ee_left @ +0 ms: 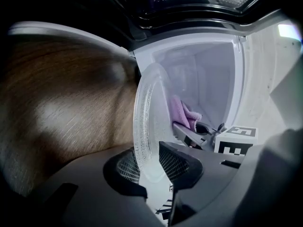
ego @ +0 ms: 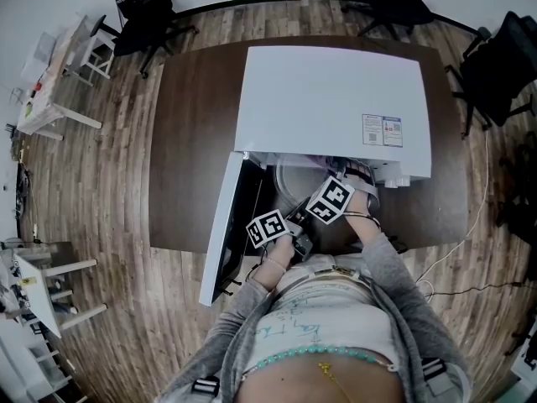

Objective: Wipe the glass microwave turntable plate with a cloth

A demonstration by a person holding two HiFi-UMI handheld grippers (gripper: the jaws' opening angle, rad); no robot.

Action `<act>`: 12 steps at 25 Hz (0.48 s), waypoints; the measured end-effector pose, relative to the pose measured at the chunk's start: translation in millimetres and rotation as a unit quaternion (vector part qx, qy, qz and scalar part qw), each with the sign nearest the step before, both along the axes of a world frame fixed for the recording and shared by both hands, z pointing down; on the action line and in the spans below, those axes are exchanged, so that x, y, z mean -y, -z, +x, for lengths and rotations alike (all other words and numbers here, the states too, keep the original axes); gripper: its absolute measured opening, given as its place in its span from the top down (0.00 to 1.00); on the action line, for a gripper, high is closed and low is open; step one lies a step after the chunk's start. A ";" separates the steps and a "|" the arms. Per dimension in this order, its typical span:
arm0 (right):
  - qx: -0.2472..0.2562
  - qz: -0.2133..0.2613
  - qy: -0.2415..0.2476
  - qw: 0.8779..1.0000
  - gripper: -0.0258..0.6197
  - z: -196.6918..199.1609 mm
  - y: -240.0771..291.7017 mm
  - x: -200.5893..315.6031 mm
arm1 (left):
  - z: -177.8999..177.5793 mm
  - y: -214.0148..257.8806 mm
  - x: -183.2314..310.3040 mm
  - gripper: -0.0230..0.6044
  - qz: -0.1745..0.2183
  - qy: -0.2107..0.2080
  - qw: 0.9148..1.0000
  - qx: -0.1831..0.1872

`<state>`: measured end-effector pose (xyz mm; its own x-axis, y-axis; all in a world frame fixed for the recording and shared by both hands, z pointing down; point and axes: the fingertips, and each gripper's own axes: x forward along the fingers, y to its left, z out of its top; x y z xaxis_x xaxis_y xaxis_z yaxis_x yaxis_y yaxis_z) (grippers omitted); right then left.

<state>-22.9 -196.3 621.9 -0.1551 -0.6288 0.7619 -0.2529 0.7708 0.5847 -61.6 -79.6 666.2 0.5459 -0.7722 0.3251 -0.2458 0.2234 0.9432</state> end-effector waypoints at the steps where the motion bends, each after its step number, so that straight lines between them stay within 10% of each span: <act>1: 0.001 -0.002 -0.003 1.000 0.77 2.0 -0.4 -1.6 | -0.2 0.1 0.0 0.81 0.000 0.000 1.000 0.000; 12: 0.008 -0.024 -0.026 0.999 0.77 27.8 -5.8 -22.4 | -1.0 -0.1 -0.2 0.81 0.000 0.010 1.000 -0.005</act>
<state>4.9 -173.9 627.7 -0.1356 -0.5999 0.7885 -0.3030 0.7828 0.5435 -62.7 -79.4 666.3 0.5338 -0.7828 0.3198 -0.2315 0.2284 0.9456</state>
